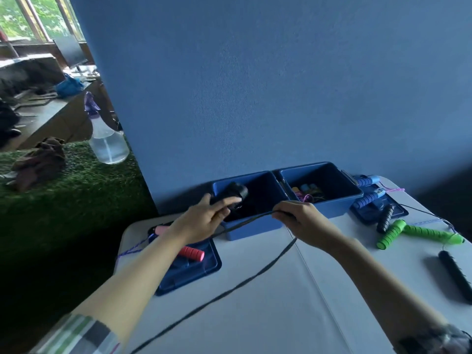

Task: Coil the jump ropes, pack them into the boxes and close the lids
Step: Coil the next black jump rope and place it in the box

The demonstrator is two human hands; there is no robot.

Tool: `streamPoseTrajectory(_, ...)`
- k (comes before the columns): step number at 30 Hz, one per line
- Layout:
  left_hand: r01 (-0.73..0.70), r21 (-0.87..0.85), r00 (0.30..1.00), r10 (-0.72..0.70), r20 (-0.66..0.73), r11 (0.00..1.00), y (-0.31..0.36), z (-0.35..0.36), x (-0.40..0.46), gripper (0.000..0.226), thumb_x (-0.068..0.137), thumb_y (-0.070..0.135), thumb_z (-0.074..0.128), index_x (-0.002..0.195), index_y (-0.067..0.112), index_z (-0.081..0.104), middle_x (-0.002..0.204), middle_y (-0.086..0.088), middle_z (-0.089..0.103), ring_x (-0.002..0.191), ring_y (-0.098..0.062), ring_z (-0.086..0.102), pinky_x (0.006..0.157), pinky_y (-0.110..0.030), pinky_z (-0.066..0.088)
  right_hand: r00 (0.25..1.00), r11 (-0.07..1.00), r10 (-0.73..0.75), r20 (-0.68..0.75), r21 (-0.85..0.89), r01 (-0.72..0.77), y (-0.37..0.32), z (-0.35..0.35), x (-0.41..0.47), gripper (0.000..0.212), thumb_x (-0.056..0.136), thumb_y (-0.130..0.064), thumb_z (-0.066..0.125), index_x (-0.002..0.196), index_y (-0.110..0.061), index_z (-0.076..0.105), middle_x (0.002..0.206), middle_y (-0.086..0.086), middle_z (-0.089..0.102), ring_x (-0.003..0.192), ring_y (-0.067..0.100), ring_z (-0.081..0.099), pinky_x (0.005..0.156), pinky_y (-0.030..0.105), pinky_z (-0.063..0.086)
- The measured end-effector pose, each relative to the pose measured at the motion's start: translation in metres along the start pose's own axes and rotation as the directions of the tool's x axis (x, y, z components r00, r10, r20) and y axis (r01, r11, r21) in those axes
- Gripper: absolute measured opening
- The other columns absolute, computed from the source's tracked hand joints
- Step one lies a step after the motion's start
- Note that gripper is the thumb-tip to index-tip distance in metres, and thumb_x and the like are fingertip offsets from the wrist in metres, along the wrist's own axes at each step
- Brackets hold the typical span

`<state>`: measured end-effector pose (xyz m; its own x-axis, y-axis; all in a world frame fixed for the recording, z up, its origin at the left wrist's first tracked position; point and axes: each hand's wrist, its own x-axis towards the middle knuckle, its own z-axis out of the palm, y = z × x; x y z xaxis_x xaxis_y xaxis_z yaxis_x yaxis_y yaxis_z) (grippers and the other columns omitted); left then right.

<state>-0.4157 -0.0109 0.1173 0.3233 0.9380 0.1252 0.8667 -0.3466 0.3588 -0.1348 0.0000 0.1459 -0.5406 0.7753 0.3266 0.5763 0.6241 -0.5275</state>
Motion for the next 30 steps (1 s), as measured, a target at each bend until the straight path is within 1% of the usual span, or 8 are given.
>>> streamPoseTrajectory(3, -0.143, 0.119, 0.98, 0.124, 0.155, 0.983, 0.018, 0.009, -0.01, 0.052, 0.095, 0.058, 0.012, 0.143, 0.052, -0.006, 0.114, -0.012, 0.047, 0.074, -0.032, 0.061, 0.07, -0.039, 0.05, 0.997, 0.997, -0.071, 0.0, 0.004, 0.071, 0.006, -0.004, 0.005, 0.013, 0.091, -0.021, 0.058, 0.093, -0.011, 0.066, 0.084, -0.004, 0.063, 0.073, 0.009, 0.055, 0.068, 0.018, 0.044)
streamPoseTrajectory(6, -0.239, 0.11, 0.951, 0.21, 0.227, 0.965, 0.029, 0.017, -0.021, 0.059, 0.1, 0.044, 0.018, 0.152, 0.028, -0.006, 0.125, -0.012, 0.05, 0.081, -0.031, 0.061, 0.073, -0.04, 0.048, 0.994, 0.997, -0.079, 0.079, 0.012, 0.078, 0.012, -0.005, 0.012, 0.012, 0.089, -0.02, 0.061, 0.093, -0.01, 0.068, 0.085, -0.007, 0.062, 0.078, 0.006, 0.056, 0.072, 0.012, 0.042)
streamPoseTrajectory(9, -0.269, 0.034, 0.951, 0.26, 0.17, 0.963, 0.041, 0.022, -0.032, 0.064, 0.101, 0.041, 0.029, 0.153, 0.012, 0.005, 0.151, -0.014, 0.035, 0.108, -0.036, 0.059, 0.088, -0.041, 0.047, 0.989, 0.994, 0.019, 0.149, 0.106, -0.035, 0.02, -0.003, 0.014, 0.006, 0.087, -0.018, 0.066, 0.09, -0.015, 0.069, 0.082, -0.007, 0.065, 0.075, 0.002, 0.057, 0.072, 0.014, 0.043)
streamPoseTrajectory(14, -0.382, -0.142, 0.919, 0.391, 0.043, 0.913, 0.06, 0.022, -0.044, 0.066, 0.097, 0.055, 0.032, 0.149, 0.022, 0.007, 0.148, -0.012, 0.039, 0.126, -0.028, 0.051, 0.095, -0.044, 0.048, 0.952, 0.884, 0.217, 0.217, 0.37, -0.285, 0.028, 0.007, 0.013, 0.007, 0.079, -0.011, 0.073, 0.079, -0.017, 0.07, 0.073, 0.008, 0.068, 0.066, 0.008, 0.056, 0.066, 0.021, 0.046)
streamPoseTrajectory(16, -0.332, -0.251, 0.943, 0.326, -0.064, 0.909, 0.069, 0.016, -0.043, 0.065, 0.097, 0.047, 0.039, 0.15, 0.018, 0.016, 0.149, -0.008, 0.039, 0.132, -0.02, 0.044, 0.105, -0.034, 0.041, 0.949, 0.764, 0.232, 0.214, 0.565, -0.314, 0.025, 0.02, 0.007, 0.006, 0.077, -0.006, 0.07, 0.083, -0.005, 0.07, 0.078, 0.012, 0.069, 0.07, 0.012, 0.061, 0.069, 0.025, 0.049)
streamPoseTrajectory(19, -0.264, -0.364, 0.958, 0.198, -0.209, 0.893, 0.075, 0.012, -0.033, 0.056, 0.097, 0.038, 0.042, 0.147, 0.015, 0.03, 0.144, -0.003, 0.045, 0.132, -0.006, 0.041, 0.109, -0.017, 0.03, 0.911, 0.403, 0.307, 0.276, 0.829, -0.387, 0.007, 0.049, -0.004, 0.008, 0.077, -0.009, 0.069, 0.082, -0.005, 0.066, 0.076, 0.013, 0.067, 0.067, 0.018, 0.064, 0.066, 0.032, 0.055)
streamPoseTrajectory(23, -0.176, -0.436, 0.93, 0.004, -0.367, 0.883, 0.072, 0.013, -0.011, 0.054, 0.095, 0.042, 0.038, 0.139, 0.011, 0.042, 0.136, -0.005, 0.053, 0.126, -0.009, 0.048, 0.106, -0.017, 0.033, 0.848, 0.072, 0.357, 0.391, 0.894, -0.442, -0.025, 0.078, -0.007, 0.025, 0.098, -0.025, 0.043, 0.093, -0.005, 0.058, 0.073, 0.012, 0.058, 0.069, 0.029, 0.062, 0.074, 0.038, 0.054)
streamPoseTrajectory(30, 0.097, -0.445, 0.773, -0.349, -0.53, 0.89, 0.058, -0.001, 0.026, 0.058, 0.093, 0.049, 0.036, 0.136, 0.011, 0.043, 0.122, -0.018, 0.059, 0.108, -0.031, 0.058, 0.085, -0.031, 0.043, 0.8, -0.046, 0.377, 0.466, 0.873, -0.486, -0.064, 0.103, -0.008, 0.031, 0.101, -0.028, 0.037, 0.084, -0.006, 0.051, 0.064, 0.004, 0.043, 0.058, 0.021, 0.05, 0.07, 0.034, 0.05)
